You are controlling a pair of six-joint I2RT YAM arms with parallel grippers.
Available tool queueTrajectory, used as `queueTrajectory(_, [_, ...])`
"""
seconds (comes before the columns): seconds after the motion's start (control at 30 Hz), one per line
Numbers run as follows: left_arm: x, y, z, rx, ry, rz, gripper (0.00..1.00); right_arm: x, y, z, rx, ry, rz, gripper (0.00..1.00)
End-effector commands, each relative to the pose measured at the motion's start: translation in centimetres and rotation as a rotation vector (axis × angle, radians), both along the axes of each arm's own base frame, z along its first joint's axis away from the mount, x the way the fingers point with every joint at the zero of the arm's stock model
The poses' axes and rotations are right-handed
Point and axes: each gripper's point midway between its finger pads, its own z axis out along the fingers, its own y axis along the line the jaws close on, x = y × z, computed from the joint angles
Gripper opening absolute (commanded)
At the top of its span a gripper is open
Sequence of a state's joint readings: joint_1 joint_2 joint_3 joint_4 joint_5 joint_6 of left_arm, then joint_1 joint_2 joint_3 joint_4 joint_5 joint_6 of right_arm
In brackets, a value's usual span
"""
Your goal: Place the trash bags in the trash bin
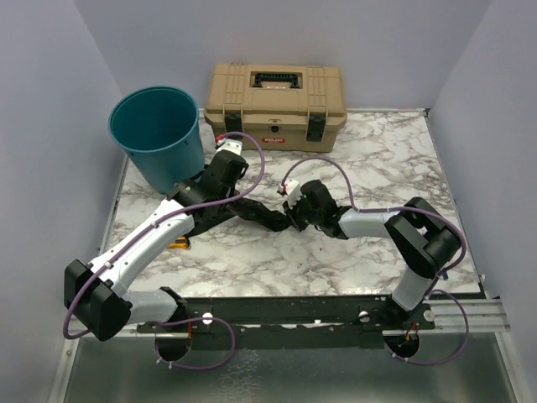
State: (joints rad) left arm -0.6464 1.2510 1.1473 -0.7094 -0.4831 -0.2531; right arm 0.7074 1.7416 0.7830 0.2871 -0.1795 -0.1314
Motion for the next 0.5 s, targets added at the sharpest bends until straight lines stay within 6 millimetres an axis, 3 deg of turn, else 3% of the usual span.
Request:
queueTrajectory(0.0, [-0.4,0.1,-0.2,-0.016,0.014,-0.010,0.00,0.0,-1.2,0.4,-0.015,0.055,-0.106,0.01])
queueTrajectory(0.07, [0.1,-0.6,0.3,-0.049,0.005,-0.026,0.00,0.8,-1.7,3.4,0.040,0.017,-0.198,0.01])
queueTrajectory(0.13, [1.4,-2.5,2.2,-0.124,-0.015,-0.086,0.00,1.9,-2.5,7.7,0.062,-0.035,-0.288,0.01])
queueTrajectory(0.17, [2.8,-4.0,4.4,-0.182,-0.040,-0.127,0.00,2.7,-3.2,10.6,0.053,-0.066,-0.342,0.01])
queueTrajectory(0.2, [4.5,-5.4,7.2,-0.229,-0.075,-0.166,0.00,3.9,-3.7,14.7,0.050,-0.123,-0.383,0.01])
queueTrajectory(0.27, [7.9,-8.4,21.6,-0.379,-0.321,-0.250,0.00,6.1,-4.5,28.7,0.129,-0.295,-0.461,0.01])
queueTrajectory(0.33, [6.9,-11.0,34.6,-0.561,-0.545,-0.416,0.00,5.0,-6.7,43.9,0.288,-0.466,-0.514,0.01])
queueTrajectory(0.37, [5.3,-12.2,38.7,-0.658,-0.637,-0.497,0.00,2.8,-7.8,51.0,0.415,-0.534,-0.494,0.01])
queueTrajectory(0.4, [2.6,-12.9,42.6,-0.756,-0.740,-0.618,0.00,0.1,-8.7,56.3,0.530,-0.596,-0.439,0.01])
queueTrajectory(0.43, [-0.2,-13.6,44.7,-0.834,-0.804,-0.747,0.00,-2.4,-8.8,59.4,0.620,-0.637,-0.347,0.01])
queueTrajectory(0.47, [-2.7,-13.5,46.5,-0.885,-0.905,-0.849,0.00,-5.7,-9.4,60.9,0.685,-0.671,-0.249,0.01])
